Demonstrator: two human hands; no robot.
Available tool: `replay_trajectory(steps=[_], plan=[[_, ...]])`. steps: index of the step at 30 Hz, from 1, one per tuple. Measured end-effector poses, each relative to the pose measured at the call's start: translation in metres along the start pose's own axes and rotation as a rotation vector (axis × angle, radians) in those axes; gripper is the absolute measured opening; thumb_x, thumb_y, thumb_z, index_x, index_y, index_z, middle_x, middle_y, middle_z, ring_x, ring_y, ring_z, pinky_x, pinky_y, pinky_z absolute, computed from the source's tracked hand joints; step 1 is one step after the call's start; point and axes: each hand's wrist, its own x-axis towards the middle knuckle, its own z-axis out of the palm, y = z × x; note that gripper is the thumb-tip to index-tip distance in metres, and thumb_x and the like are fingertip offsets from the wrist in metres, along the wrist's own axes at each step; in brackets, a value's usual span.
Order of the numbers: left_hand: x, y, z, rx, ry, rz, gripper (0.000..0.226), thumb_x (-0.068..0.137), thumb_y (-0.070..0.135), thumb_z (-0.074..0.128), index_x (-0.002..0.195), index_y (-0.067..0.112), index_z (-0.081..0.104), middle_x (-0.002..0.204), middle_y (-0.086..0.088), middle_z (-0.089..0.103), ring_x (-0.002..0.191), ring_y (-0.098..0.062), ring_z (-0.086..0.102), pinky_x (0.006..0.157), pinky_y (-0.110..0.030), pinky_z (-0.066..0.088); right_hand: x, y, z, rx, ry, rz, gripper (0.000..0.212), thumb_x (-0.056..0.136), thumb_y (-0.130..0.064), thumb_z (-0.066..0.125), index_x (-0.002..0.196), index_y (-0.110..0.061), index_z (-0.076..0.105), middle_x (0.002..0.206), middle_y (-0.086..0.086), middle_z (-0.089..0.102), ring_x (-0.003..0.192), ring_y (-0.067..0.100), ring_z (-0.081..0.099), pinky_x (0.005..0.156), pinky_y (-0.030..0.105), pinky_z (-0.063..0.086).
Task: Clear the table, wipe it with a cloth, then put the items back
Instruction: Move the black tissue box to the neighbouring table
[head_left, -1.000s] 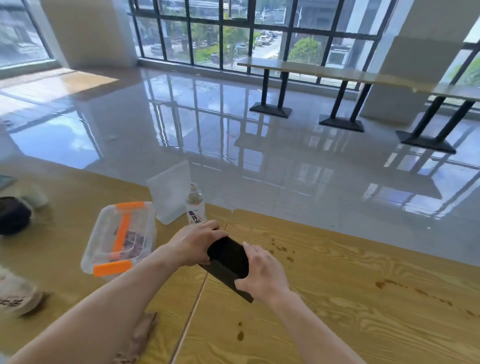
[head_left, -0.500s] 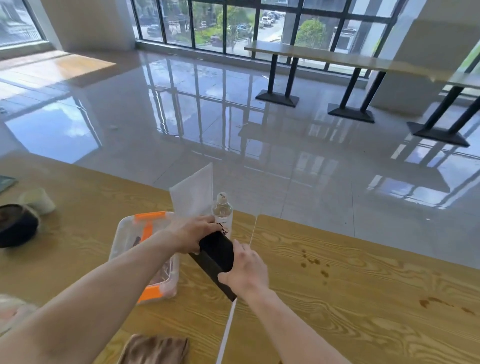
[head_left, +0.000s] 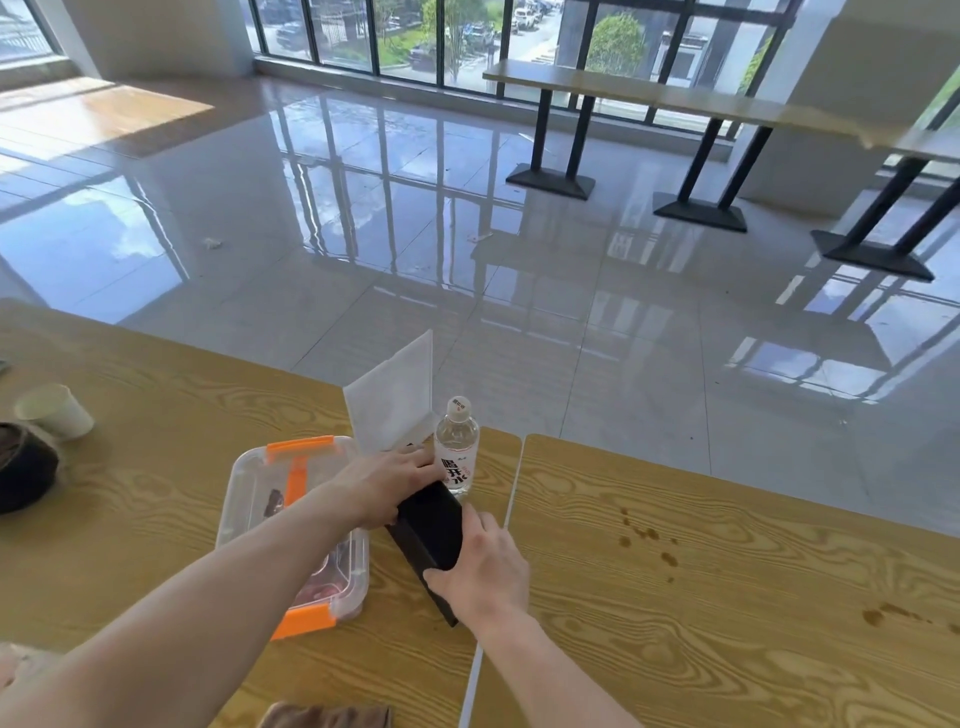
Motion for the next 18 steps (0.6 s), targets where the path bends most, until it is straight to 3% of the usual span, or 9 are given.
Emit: replay_trajectory(steps=[10,18], plan=[[-0.002,0.005,0.010,-0.014,0.077,-0.032,0.072,0.083,0.008,0.069,0.142,0.033,0.037,0.141,0.004,0.040,0.135,-0.019,0.035,0.105,-0.034,0.042,-0.001,0.003,0.009,-0.036,-0.086,-0.011,0.103,0.077,-0.060,0.072,0.154,-0.026,0.014,0.141,-0.005,0.039,0.124,0.021,0.044,0.094,0.037,0.049],[-0.014,0.021,0.011,0.021,0.080,-0.059,0.081,0.083,0.014,0.069,0.150,0.034,0.029,0.151,-0.003,0.031,0.145,-0.022,0.022,0.107,-0.039,0.043,-0.005,0.005,0.000,-0.045,-0.130,-0.047,0.105,0.079,-0.060,0.072,0.155,-0.026,0.009,0.144,-0.001,0.038,0.127,0.023,0.042,0.100,0.040,0.047]])
